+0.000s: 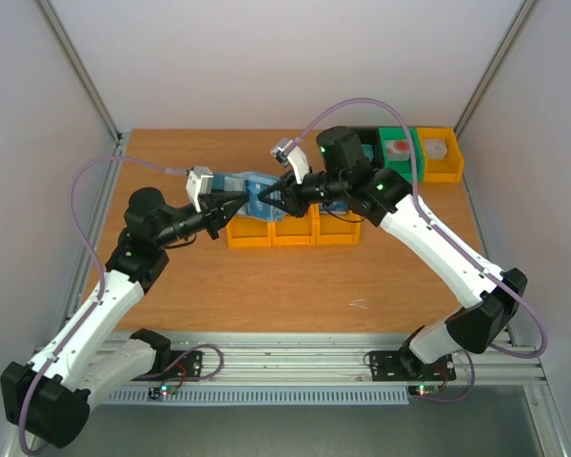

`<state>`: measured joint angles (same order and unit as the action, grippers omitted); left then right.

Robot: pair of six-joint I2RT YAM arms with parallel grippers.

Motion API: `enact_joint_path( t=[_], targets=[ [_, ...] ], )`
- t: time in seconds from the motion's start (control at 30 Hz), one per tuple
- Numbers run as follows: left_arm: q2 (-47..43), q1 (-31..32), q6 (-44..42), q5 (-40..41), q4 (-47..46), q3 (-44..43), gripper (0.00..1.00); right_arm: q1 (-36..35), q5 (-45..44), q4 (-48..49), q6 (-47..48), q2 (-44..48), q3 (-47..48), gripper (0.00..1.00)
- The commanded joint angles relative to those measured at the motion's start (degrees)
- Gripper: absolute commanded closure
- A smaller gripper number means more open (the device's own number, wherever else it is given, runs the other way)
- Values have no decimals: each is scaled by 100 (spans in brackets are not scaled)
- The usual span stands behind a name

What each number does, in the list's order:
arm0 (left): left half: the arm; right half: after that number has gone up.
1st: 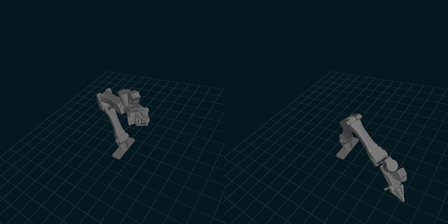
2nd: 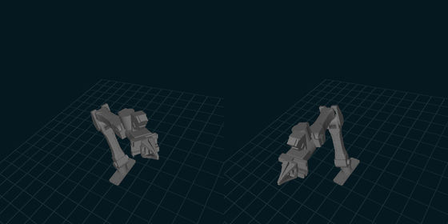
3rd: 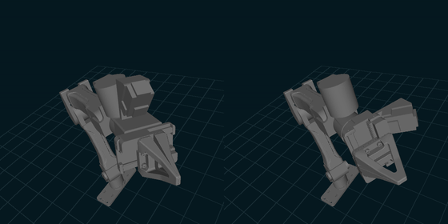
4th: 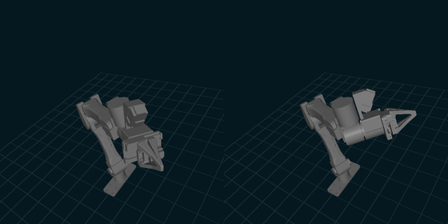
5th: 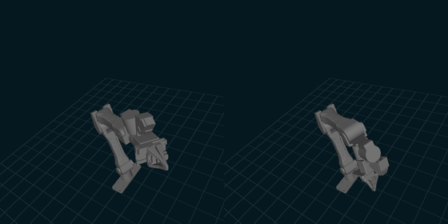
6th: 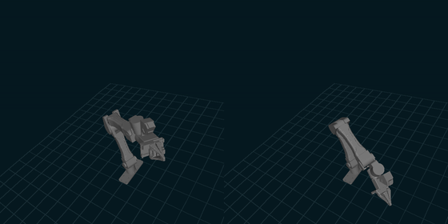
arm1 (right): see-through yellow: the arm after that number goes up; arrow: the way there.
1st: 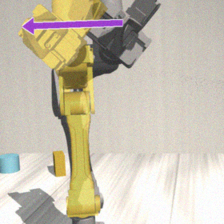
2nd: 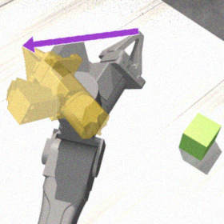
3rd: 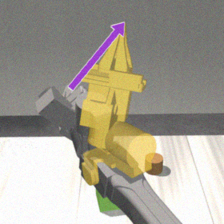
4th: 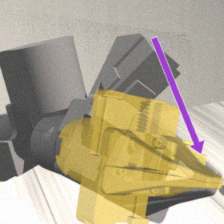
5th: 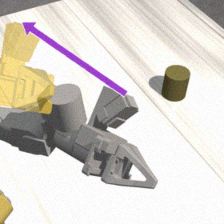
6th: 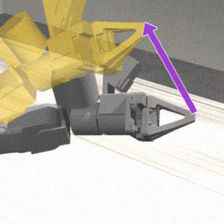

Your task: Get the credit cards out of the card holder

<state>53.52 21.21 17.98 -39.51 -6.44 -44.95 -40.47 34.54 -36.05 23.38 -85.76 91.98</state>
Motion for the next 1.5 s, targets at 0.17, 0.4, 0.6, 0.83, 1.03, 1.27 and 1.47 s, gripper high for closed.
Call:
enact_joint_path(
  t=[0.17,0.4,0.6,0.83,1.03,1.27,1.47],
  targets=[
    [-280,217,-23,-520,-225,-207,100,-232,959,652,-21,-81,106,95],
    [-477,-25,51,-408,219,-216,100,180,1628,58,122,155,-1,78],
    [-471,-89,330,-395,-11,-111,100,294,1912,-270,232,294,-105,76],
    [-504,-151,454,-578,-187,-123,100,444,1875,-703,425,505,-110,68],
    [-545,-146,544,-724,-333,-20,100,452,1935,-448,178,521,-255,93],
    [-304,-151,586,-782,-386,151,100,446,1180,-316,-86,489,-381,99],
    [-535,-109,-1009,-1364,564,-127,99,445,804,-670,-87,441,-121,99]
  ],
)
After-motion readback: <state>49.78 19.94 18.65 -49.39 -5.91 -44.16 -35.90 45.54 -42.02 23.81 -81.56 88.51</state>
